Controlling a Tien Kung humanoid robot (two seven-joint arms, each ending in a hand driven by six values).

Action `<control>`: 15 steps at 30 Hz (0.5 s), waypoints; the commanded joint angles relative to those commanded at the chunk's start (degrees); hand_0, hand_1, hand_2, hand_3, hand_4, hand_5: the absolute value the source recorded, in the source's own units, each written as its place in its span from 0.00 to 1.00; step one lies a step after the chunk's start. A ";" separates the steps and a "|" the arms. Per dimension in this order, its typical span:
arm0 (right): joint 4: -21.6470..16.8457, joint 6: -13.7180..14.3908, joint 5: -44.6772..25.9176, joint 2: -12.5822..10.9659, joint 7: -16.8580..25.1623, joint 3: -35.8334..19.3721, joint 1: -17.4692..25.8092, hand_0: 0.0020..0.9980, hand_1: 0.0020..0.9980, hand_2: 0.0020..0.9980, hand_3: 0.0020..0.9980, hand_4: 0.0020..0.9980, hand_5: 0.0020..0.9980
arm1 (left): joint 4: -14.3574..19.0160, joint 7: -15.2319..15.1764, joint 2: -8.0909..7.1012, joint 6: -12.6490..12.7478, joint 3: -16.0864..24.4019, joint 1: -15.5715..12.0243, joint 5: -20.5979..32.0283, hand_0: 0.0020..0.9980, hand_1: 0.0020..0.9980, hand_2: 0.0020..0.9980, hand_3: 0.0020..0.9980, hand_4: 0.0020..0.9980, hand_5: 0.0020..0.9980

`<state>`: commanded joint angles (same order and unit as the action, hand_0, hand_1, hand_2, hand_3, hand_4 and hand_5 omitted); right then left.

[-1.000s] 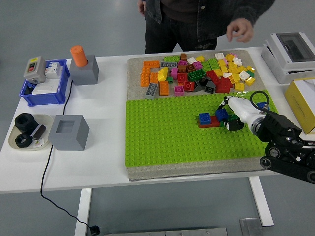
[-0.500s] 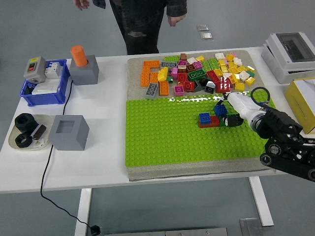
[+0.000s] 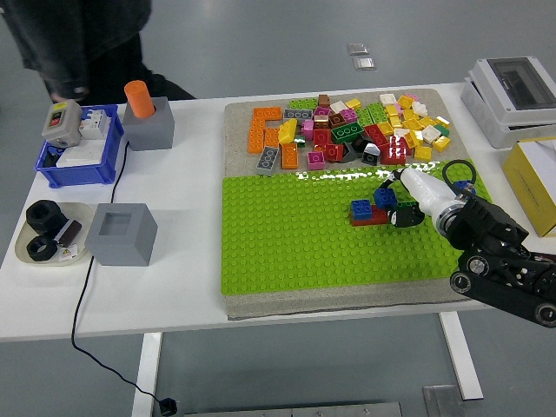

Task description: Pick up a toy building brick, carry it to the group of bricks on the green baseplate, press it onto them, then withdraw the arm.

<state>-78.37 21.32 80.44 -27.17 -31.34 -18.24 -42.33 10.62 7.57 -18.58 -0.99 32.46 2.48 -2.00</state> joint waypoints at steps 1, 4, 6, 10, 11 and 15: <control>-0.02 0.04 0.04 0.12 -0.08 -0.20 0.18 1.00 0.98 0.95 0.55 0.56 0.00 | 0.00 -0.01 0.00 0.00 -0.03 -0.01 0.03 0.86 0.90 0.87 0.65 0.93 0.49; -0.11 0.15 0.13 0.44 -0.24 -0.40 0.66 1.00 0.98 0.95 0.55 0.56 0.00 | -0.01 -0.04 -0.01 -0.03 -0.10 -0.02 0.10 0.86 0.90 0.87 0.65 0.93 0.49; -0.12 0.20 0.18 0.61 -0.28 -0.27 0.82 1.00 0.98 0.95 0.55 0.55 0.00 | -0.01 -0.04 -0.02 -0.03 -0.11 -0.03 0.10 0.86 0.90 0.87 0.65 0.93 0.49; -0.02 0.27 0.23 0.84 -0.18 0.41 0.87 1.00 0.98 0.95 0.55 0.55 0.00 | 0.00 -0.03 -0.03 -0.05 -0.12 -0.03 0.08 0.86 0.90 0.87 0.65 0.93 0.49; 0.01 0.28 0.21 0.86 -0.12 0.61 0.85 1.00 0.98 0.95 0.55 0.55 0.00 | -0.01 -0.03 -0.04 -0.06 -0.11 -0.03 0.06 0.86 0.90 0.87 0.65 0.93 0.49; 0.02 0.36 0.14 0.94 0.10 1.14 0.76 1.00 0.98 0.95 0.55 0.55 0.00 | 0.00 -0.01 -0.04 -0.05 -0.02 -0.08 -0.02 0.86 0.90 0.87 0.65 0.93 0.49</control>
<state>-78.35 21.68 80.58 -26.23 -31.25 -17.10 -41.56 10.61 7.56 -18.62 -1.03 32.44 2.39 -2.03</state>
